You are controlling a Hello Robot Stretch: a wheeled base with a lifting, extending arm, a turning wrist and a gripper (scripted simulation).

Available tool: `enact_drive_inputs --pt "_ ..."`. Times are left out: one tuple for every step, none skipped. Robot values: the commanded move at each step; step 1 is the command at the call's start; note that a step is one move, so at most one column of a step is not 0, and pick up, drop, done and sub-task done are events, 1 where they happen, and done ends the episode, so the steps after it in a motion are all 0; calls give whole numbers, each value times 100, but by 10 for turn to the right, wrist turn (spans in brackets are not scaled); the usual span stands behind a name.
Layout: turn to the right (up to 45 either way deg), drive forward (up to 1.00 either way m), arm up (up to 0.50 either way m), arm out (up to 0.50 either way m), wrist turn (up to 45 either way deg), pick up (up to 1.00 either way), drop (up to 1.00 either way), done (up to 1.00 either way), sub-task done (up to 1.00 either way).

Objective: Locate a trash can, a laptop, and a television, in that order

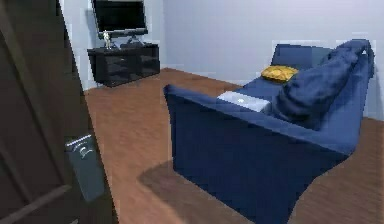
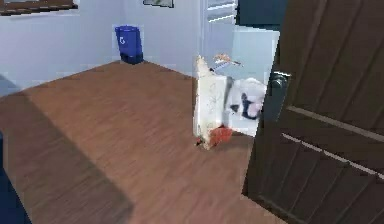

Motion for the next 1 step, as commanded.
enact_drive_inputs --pt "0 85 0 0 0 0 0 0 0"
